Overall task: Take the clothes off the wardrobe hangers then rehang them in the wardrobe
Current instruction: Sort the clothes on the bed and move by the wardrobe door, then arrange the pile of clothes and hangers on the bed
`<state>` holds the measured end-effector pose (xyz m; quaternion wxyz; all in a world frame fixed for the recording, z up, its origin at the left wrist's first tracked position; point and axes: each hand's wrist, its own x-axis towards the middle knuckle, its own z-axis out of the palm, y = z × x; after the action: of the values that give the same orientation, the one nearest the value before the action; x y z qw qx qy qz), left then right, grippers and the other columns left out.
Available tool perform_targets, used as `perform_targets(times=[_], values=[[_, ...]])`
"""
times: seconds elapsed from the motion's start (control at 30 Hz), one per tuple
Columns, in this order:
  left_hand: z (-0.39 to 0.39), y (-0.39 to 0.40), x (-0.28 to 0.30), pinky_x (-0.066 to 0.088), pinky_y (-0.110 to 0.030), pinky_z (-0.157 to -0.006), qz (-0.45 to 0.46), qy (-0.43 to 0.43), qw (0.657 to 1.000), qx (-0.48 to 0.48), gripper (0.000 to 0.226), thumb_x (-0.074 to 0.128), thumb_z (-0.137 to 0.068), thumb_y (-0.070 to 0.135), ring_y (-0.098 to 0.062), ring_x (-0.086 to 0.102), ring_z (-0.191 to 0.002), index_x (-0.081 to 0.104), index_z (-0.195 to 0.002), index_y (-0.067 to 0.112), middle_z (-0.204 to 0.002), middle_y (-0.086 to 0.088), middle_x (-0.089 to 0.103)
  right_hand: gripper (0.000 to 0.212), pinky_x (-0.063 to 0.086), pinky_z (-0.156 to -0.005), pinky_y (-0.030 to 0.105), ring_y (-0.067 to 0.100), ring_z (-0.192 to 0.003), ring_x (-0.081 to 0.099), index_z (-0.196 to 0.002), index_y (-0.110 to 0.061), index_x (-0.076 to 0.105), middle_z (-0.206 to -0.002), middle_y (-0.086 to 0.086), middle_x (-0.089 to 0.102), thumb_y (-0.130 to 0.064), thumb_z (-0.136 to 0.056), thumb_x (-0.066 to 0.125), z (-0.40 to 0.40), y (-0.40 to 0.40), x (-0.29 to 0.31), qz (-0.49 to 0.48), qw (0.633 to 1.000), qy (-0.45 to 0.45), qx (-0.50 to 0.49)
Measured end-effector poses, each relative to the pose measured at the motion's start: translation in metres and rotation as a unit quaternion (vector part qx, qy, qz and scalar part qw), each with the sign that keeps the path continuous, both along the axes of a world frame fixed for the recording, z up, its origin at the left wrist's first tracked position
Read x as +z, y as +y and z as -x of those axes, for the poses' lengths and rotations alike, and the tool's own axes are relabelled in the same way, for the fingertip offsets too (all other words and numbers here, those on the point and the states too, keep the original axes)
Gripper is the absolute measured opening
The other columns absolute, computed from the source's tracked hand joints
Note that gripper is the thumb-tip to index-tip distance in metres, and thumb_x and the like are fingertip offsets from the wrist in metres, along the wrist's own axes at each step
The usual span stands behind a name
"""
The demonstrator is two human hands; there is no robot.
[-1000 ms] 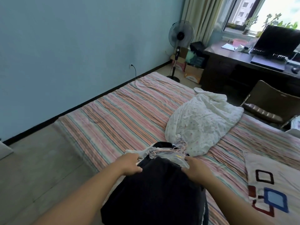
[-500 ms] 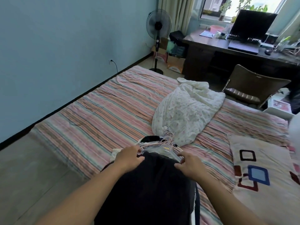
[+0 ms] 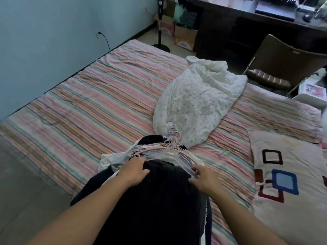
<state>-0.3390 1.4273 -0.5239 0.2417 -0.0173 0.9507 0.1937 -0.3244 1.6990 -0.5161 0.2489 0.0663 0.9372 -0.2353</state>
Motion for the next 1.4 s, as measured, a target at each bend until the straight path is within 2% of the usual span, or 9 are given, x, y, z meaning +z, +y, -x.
perform_targets(times=[0.2, 0.3, 0.43, 0.67, 0.9, 1.0, 1.07, 1.2, 1.4], values=[[0.034, -0.005, -0.052, 0.050, -0.037, -0.087, 0.001, -0.001, 1.000, 0.022, 0.034, 0.060, -0.092, 0.037, -0.023, 0.059, -0.112, 0.052, -0.122, 0.024, -0.123, 0.000, 0.062, 0.063, 0.044, -0.098, 0.030, 0.021, -0.124, 0.055, -0.138, -0.019, 0.053, -0.137, 0.001, 0.058, -0.039, -0.082, 0.075, 0.043, 0.007, -0.070, 0.001, 0.998, -0.061, 0.000], [0.048, -0.005, -0.080, 0.048, -0.039, -0.090, 0.025, -0.038, 0.999, 0.001, 0.029, 0.056, -0.096, 0.032, -0.026, 0.056, -0.115, 0.050, -0.120, 0.018, -0.127, -0.005, 0.059, 0.052, 0.046, -0.095, 0.035, 0.025, -0.119, 0.056, -0.122, -0.017, 0.055, -0.128, 0.004, 0.059, -0.042, -0.081, 0.075, 0.049, 0.005, -0.101, -0.020, 0.996, -0.082, 0.023], [0.068, 0.002, -0.114, 0.038, -0.042, -0.108, 0.058, -0.029, 0.997, -0.048, 0.050, 0.058, -0.095, 0.032, -0.026, 0.037, -0.137, 0.041, -0.140, 0.017, -0.148, -0.005, 0.041, 0.056, 0.046, -0.097, 0.038, 0.028, -0.123, 0.053, -0.128, -0.017, 0.049, -0.136, 0.005, 0.055, -0.040, -0.084, 0.073, 0.052, 0.004, -0.134, -0.025, 0.995, -0.087, 0.029], [0.070, 0.006, -0.153, 0.031, -0.044, -0.113, 0.112, -0.047, 0.991, -0.063, 0.066, 0.056, -0.096, 0.033, -0.026, 0.027, -0.142, 0.025, -0.150, 0.013, -0.152, -0.008, 0.034, 0.065, 0.045, -0.096, 0.037, 0.025, -0.125, 0.052, -0.136, -0.022, 0.045, -0.139, 0.000, 0.055, -0.043, -0.082, 0.074, 0.053, 0.011, -0.166, -0.003, 0.996, -0.086, -0.001], [0.052, 0.009, -0.151, 0.034, -0.039, -0.108, 0.145, 0.004, 0.989, -0.029, 0.063, 0.059, -0.094, 0.041, -0.026, 0.035, -0.134, 0.032, -0.148, 0.023, -0.149, -0.003, 0.040, 0.052, 0.044, -0.096, 0.042, 0.025, -0.118, 0.049, -0.118, -0.022, 0.052, -0.123, 0.000, 0.053, -0.050, -0.080, 0.074, 0.050, 0.011, -0.167, -0.049, 0.997, -0.061, 0.015], [0.044, 0.003, -0.145, 0.033, -0.036, -0.100, 0.143, 0.019, 0.989, -0.023, 0.044, 0.060, -0.091, 0.045, -0.023, 0.041, -0.123, 0.048, -0.131, 0.029, -0.132, 0.001, 0.050, 0.029, 0.048, -0.083, 0.040, 0.025, -0.100, 0.054, -0.089, -0.023, 0.051, -0.099, -0.004, 0.058, -0.047, -0.087, 0.068, 0.048, 0.011, -0.162, -0.047, 0.998, -0.045, 0.018], [0.041, -0.001, -0.137, 0.033, -0.035, -0.097, 0.121, 0.009, 0.993, -0.016, 0.036, 0.062, -0.090, 0.046, -0.021, 0.043, -0.118, 0.053, -0.121, 0.030, -0.124, 0.004, 0.052, 0.033, 0.048, -0.071, 0.037, 0.024, -0.083, 0.056, -0.074, -0.022, 0.045, -0.077, -0.007, 0.055, -0.042, -0.090, 0.065, 0.047, 0.010, -0.157, -0.025, 0.998, -0.047, 0.016], [0.034, -0.006, -0.119, 0.041, -0.037, -0.095, 0.040, -0.001, 0.999, 0.013, 0.022, 0.062, -0.092, 0.039, -0.021, 0.050, -0.111, 0.060, -0.110, 0.026, -0.115, 0.003, 0.056, 0.029, 0.037, -0.055, 0.030, 0.011, -0.069, 0.053, -0.077, -0.026, 0.047, -0.072, -0.012, 0.055, -0.036, -0.086, 0.073, 0.041, 0.014, -0.138, 0.027, 0.999, -0.041, 0.015], [-0.002, -0.012, -0.067, 0.046, -0.042, -0.091, -0.050, 0.005, 0.996, 0.070, 0.013, 0.062, -0.093, 0.027, -0.022, 0.059, -0.101, 0.062, -0.106, 0.024, -0.101, 0.002, 0.064, 0.028, 0.048, -0.064, 0.033, 0.014, -0.063, 0.061, -0.071, -0.023, 0.051, -0.068, 0.000, 0.058, -0.032, -0.086, 0.073, 0.012, 0.023, -0.086, 0.064, 0.997, -0.038, 0.017]])
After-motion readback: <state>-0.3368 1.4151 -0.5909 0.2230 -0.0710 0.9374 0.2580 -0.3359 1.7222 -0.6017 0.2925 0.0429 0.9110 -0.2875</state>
